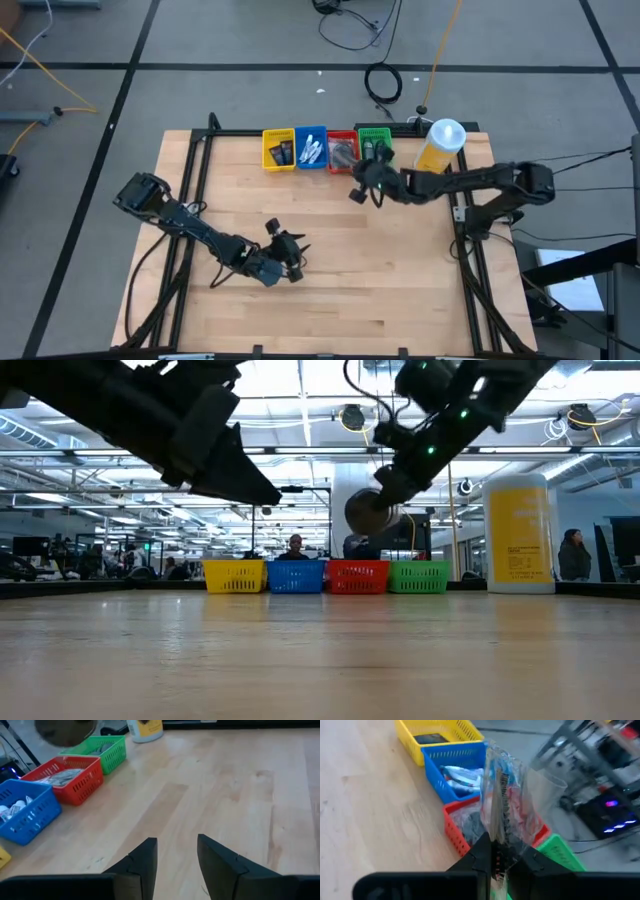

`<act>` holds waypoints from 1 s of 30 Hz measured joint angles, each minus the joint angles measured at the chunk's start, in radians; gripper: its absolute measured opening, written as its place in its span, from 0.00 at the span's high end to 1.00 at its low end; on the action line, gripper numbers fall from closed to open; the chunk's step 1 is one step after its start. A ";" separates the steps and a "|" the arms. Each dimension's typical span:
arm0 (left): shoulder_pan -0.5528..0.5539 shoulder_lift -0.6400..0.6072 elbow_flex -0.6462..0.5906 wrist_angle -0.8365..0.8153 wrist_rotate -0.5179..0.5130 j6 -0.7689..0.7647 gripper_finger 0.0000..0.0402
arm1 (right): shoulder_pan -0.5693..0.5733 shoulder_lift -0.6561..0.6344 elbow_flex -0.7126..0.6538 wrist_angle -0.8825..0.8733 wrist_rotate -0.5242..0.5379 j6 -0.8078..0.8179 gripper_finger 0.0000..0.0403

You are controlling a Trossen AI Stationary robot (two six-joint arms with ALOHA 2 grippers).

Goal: Pick & Place Travel size toiletries
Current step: Put the black hairbrush into the red basket

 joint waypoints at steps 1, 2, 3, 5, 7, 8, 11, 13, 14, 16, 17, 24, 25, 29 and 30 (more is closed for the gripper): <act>0.002 0.000 0.000 0.001 0.000 -0.001 0.66 | -0.028 0.006 0.002 0.006 -0.050 -0.004 0.94; 0.002 0.000 0.000 0.001 0.002 0.000 0.66 | -0.055 0.008 0.002 0.002 -0.090 -0.004 0.94; 0.002 0.000 0.000 0.001 0.006 0.000 0.66 | -0.081 0.008 0.002 -0.006 -0.113 0.005 0.94; 0.003 0.000 0.000 0.001 0.020 -0.001 0.66 | -0.123 0.007 0.002 0.001 -0.126 0.032 0.94; 0.003 0.000 0.000 -0.002 0.029 -0.001 0.66 | -0.156 0.007 0.002 0.003 -0.133 0.055 0.93; 0.003 0.000 0.000 -0.002 0.033 -0.001 0.66 | -0.168 0.007 0.002 0.012 -0.154 0.064 0.93; 0.003 0.000 0.000 -0.002 0.048 0.000 0.66 | -0.194 0.034 0.002 0.070 -0.202 0.083 0.93; 0.001 0.000 0.000 -0.002 0.049 -0.001 0.66 | -0.204 0.065 0.002 0.082 -0.206 0.090 0.93; 0.000 0.000 0.000 -0.002 0.052 -0.001 0.66 | -0.207 0.081 0.002 0.090 -0.205 0.090 0.93; -0.004 0.000 0.000 -0.004 0.054 -0.001 0.66 | -0.209 0.123 0.002 0.137 -0.202 0.089 0.93; -0.006 0.000 0.000 -0.004 0.054 0.001 0.66 | -0.209 0.145 0.003 0.157 -0.201 0.089 0.92; -0.007 0.000 0.000 -0.004 0.055 0.006 0.66 | -0.224 0.249 0.002 0.275 -0.176 0.068 0.91; -0.007 0.000 0.000 -0.004 0.056 0.007 0.66 | -0.227 0.263 0.002 0.295 -0.176 0.058 0.91; -0.007 0.000 0.000 -0.003 0.056 0.011 0.66 | -0.239 0.291 0.002 0.332 -0.174 0.040 0.88; -0.007 0.000 0.000 -0.003 0.056 0.011 0.66 | -0.242 0.295 0.002 0.346 -0.174 0.042 0.86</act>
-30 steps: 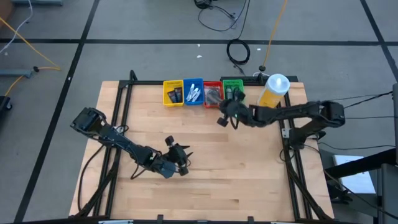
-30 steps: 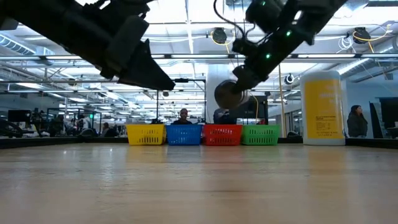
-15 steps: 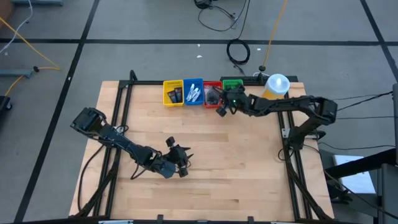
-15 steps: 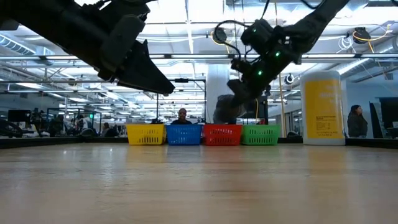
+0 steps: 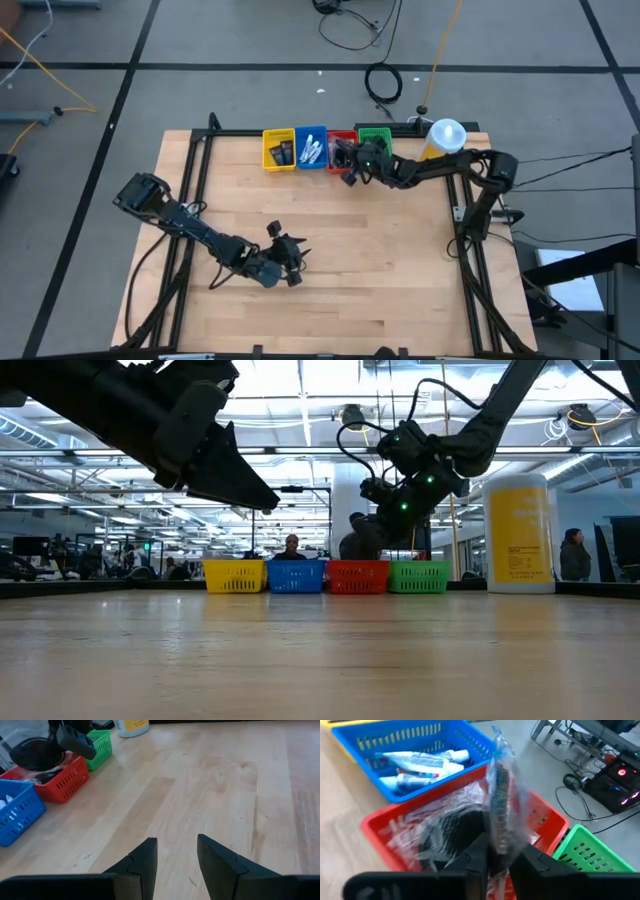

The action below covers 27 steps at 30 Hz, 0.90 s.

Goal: Pick & Place Travel size toiletries
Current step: Put the black hairbrush into the red basket

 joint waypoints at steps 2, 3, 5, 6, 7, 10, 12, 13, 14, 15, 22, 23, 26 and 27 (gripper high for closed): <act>0.000 0.000 0.000 0.001 0.000 0.000 0.66 | -0.005 0.003 0.000 0.019 -0.003 0.012 0.83; 0.000 0.000 0.000 0.001 0.000 0.000 0.66 | -0.007 0.003 0.000 0.031 -0.003 0.017 0.80; 0.000 0.000 0.000 0.001 0.000 0.000 0.66 | -0.006 0.003 0.000 0.066 -0.006 0.019 0.74; 0.000 0.000 0.000 0.001 -0.001 0.000 0.66 | -0.006 0.002 0.000 0.078 -0.018 0.017 0.70; 0.000 0.000 0.000 0.001 -0.001 0.000 0.66 | -0.006 0.003 0.000 0.087 -0.040 0.015 0.67; 0.000 0.000 0.000 0.001 0.000 0.001 0.66 | -0.010 -0.004 0.000 0.086 -0.126 0.021 0.56; 0.000 0.000 0.000 0.001 0.000 0.003 0.66 | -0.013 -0.007 0.000 0.063 -0.163 0.012 0.50; 0.000 0.000 0.000 0.001 -0.001 0.003 0.66 | -0.014 -0.006 0.000 0.045 -0.153 0.012 0.47; 0.000 0.000 0.000 0.001 0.000 0.003 0.66 | -0.014 -0.005 0.000 0.029 -0.128 0.016 0.45; 0.000 0.000 0.000 0.001 -0.001 0.003 0.66 | -0.015 -0.009 0.000 0.011 -0.097 0.027 0.44; 0.000 0.000 0.000 0.001 -0.001 0.007 0.66 | -0.026 -0.044 -0.002 -0.003 -0.152 0.113 0.46; 0.000 0.000 0.000 0.001 -0.001 0.008 0.66 | -0.027 -0.049 0.004 -0.005 -0.171 0.139 0.47; 0.000 0.000 0.000 0.001 -0.001 0.008 0.66 | -0.027 -0.050 0.024 -0.069 -0.071 0.209 0.52; 0.000 0.000 0.000 0.001 -0.001 0.007 0.66 | -0.025 -0.050 0.024 -0.093 -0.054 0.209 0.53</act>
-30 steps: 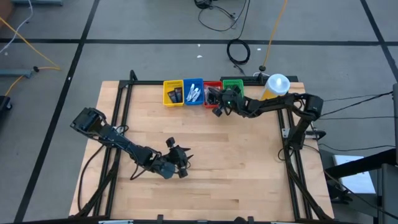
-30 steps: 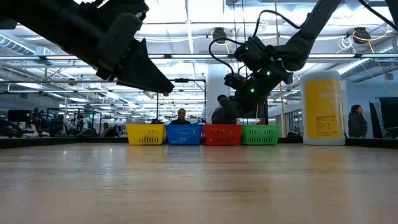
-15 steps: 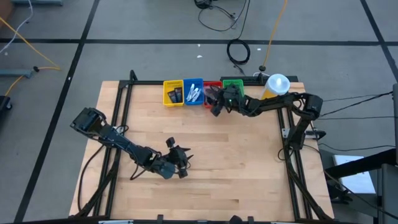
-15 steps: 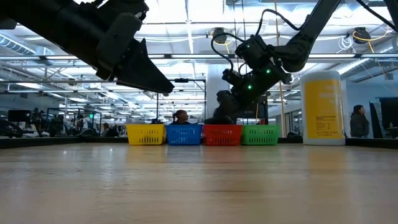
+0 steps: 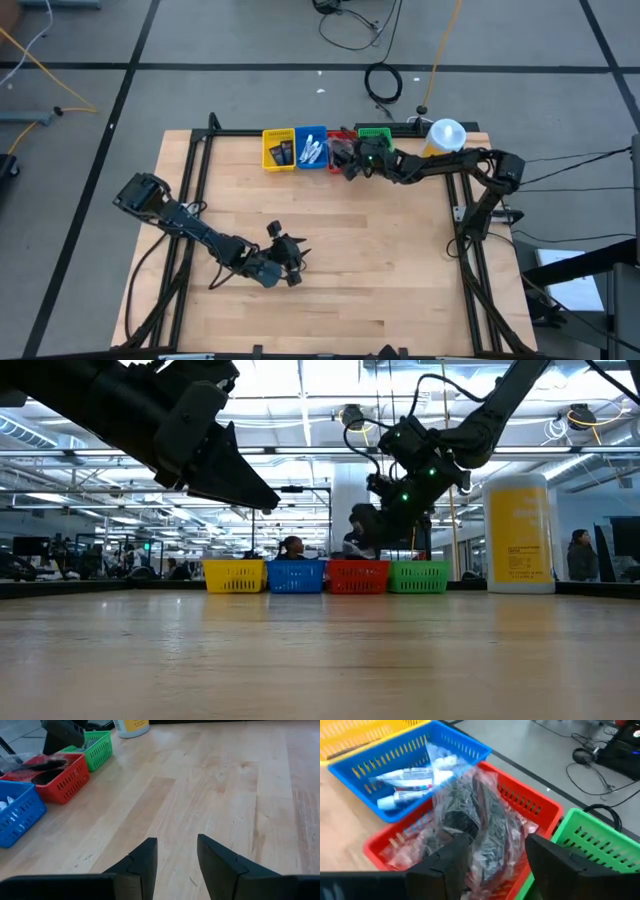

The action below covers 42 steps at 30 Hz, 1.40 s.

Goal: Pick & Place Travel size toiletries
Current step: Put the black hairbrush into the red basket

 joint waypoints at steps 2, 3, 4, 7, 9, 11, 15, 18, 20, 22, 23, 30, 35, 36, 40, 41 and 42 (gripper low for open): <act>0.000 0.000 0.000 0.000 0.000 0.000 0.66 | -0.002 0.002 0.005 -0.005 -0.029 -0.022 0.55; 0.000 0.000 0.000 0.000 0.000 0.000 0.66 | -0.001 -0.001 0.008 -0.002 -0.056 -0.033 0.55; 0.000 0.000 0.000 -0.001 0.001 0.000 0.66 | -0.002 -0.002 0.012 0.000 -0.084 -0.035 0.54; 0.000 0.000 0.000 -0.001 0.015 0.000 0.66 | -0.013 -0.018 0.021 -0.013 -0.193 -0.003 0.51; 0.000 0.000 0.000 0.000 0.017 0.000 0.66 | -0.024 -0.022 0.045 0.002 -0.272 0.022 0.49; 0.000 0.000 0.000 0.004 0.017 0.001 0.66 | -0.038 -0.023 0.062 0.006 -0.318 0.047 0.48; 0.000 0.000 0.000 0.006 0.017 0.001 0.66 | -0.077 0.034 0.109 0.007 -0.423 0.077 0.52; 0.000 0.000 0.000 0.005 0.017 0.005 0.66 | -0.097 0.098 0.154 0.001 -0.492 0.077 0.56; 0.001 0.000 0.000 0.005 0.017 0.007 0.66 | -0.104 0.143 0.184 -0.002 -0.495 0.074 0.59; 0.001 0.000 0.000 0.004 0.018 0.007 0.66 | -0.108 0.170 0.200 -0.021 -0.472 0.069 0.62; 0.001 0.000 0.000 0.003 0.018 0.007 0.66 | -0.110 0.178 0.207 -0.017 -0.448 0.067 0.63; 0.001 0.000 0.000 -0.001 0.020 0.001 0.66 | -0.126 0.184 0.214 -0.096 -0.210 0.046 0.68; 0.000 0.000 0.000 -0.001 0.020 -0.001 0.66 | -0.123 0.169 0.213 -0.101 -0.097 0.015 0.68; 0.000 0.000 0.000 -0.001 0.020 -0.001 0.66 | -0.117 0.150 0.212 -0.108 -0.069 0.006 0.68; 0.000 0.000 0.000 0.000 0.019 -0.001 0.66 | -0.090 0.070 0.216 -0.090 -0.171 -0.038 0.68; 0.000 0.000 0.000 0.000 0.019 0.000 0.66 | -0.088 0.062 0.216 -0.088 -0.257 -0.039 0.68; 0.000 0.000 0.000 0.000 0.019 0.000 0.66 | -0.085 0.062 0.216 -0.084 -0.336 -0.031 0.68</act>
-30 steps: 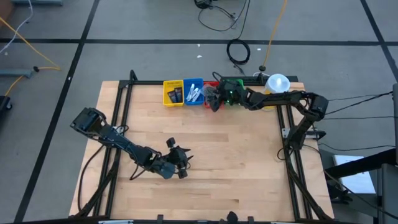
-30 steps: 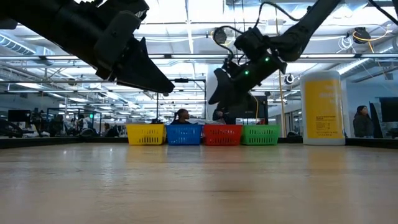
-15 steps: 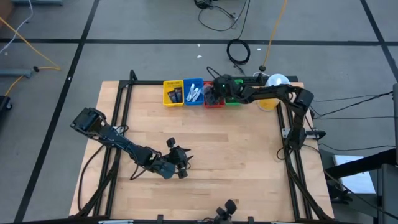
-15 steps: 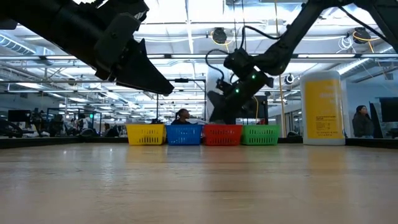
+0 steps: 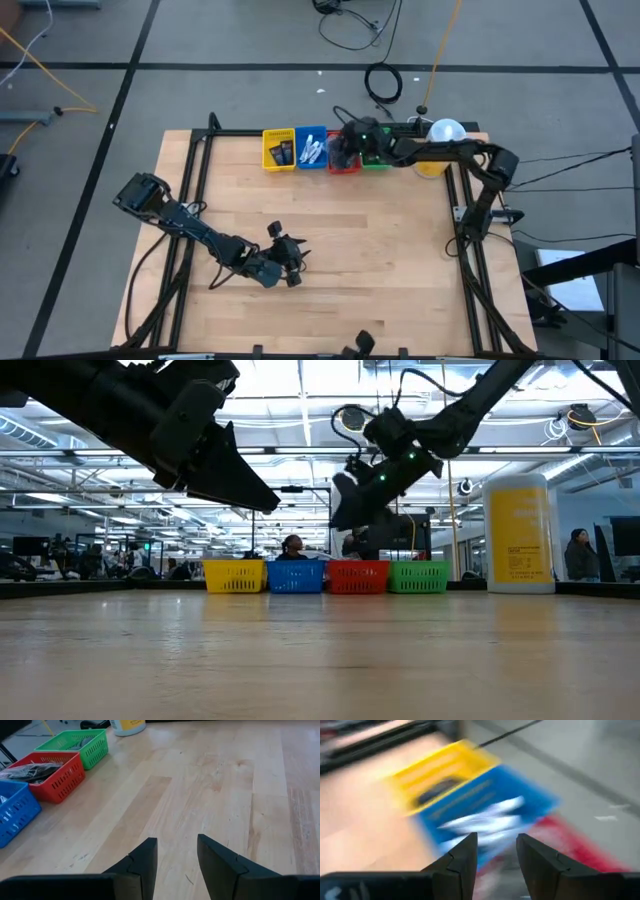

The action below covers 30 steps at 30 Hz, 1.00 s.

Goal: Pick & Place Travel size toiletries
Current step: Put the black hairbrush into the red basket

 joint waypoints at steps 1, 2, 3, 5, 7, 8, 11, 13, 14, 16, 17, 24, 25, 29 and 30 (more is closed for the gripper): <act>0.000 0.000 0.000 0.000 0.000 0.000 0.66 | 0.002 0.002 0.000 -0.004 -0.065 0.015 0.68; 0.000 0.000 0.000 0.000 0.000 -0.001 0.66 | 0.002 0.006 -0.001 -0.014 -0.111 0.032 0.68; 0.000 0.000 0.000 0.001 0.000 -0.004 0.66 | 0.000 0.014 -0.002 -0.017 -0.136 0.041 0.68; 0.000 0.000 0.000 0.002 0.000 -0.005 0.66 | -0.005 0.045 -0.001 -0.007 -0.138 0.043 0.68; 0.000 0.000 0.000 0.002 0.000 -0.005 0.66 | -0.012 0.079 -0.003 -0.018 -0.134 0.038 0.68; 0.000 0.000 0.000 0.002 0.000 -0.005 0.66 | -0.015 0.094 -0.004 -0.019 -0.135 0.035 0.68; 0.000 0.000 0.000 0.001 0.000 -0.005 0.66 | -0.024 0.127 -0.002 0.016 -0.080 0.032 0.68; 0.000 0.000 0.000 0.002 0.000 -0.005 0.66 | -0.031 0.134 -0.002 0.015 -0.012 0.047 0.68; 0.000 0.000 0.000 0.002 0.000 -0.004 0.66 | -0.036 0.134 -0.002 0.015 0.018 0.051 0.68; 0.000 0.000 0.000 0.001 0.000 -0.004 0.66 | -0.040 0.134 -0.002 0.015 0.075 0.054 0.68; 0.000 0.000 0.000 0.001 0.000 -0.004 0.66 | -0.040 0.133 -0.002 0.016 0.103 0.058 0.68; 0.000 0.000 0.000 0.001 0.000 -0.011 0.66 | -0.041 0.133 -0.002 0.030 0.125 0.106 0.68; 0.000 0.000 0.000 0.001 0.000 -0.013 0.66 | -0.038 0.133 -0.002 0.042 0.114 0.106 0.68; 0.000 0.000 0.000 0.001 0.000 -0.016 0.66 | -0.038 0.133 -0.002 0.121 -0.053 0.110 0.68; 0.000 0.000 0.000 0.002 -0.001 -0.017 0.66 | -0.038 0.133 -0.002 0.128 -0.060 0.118 0.68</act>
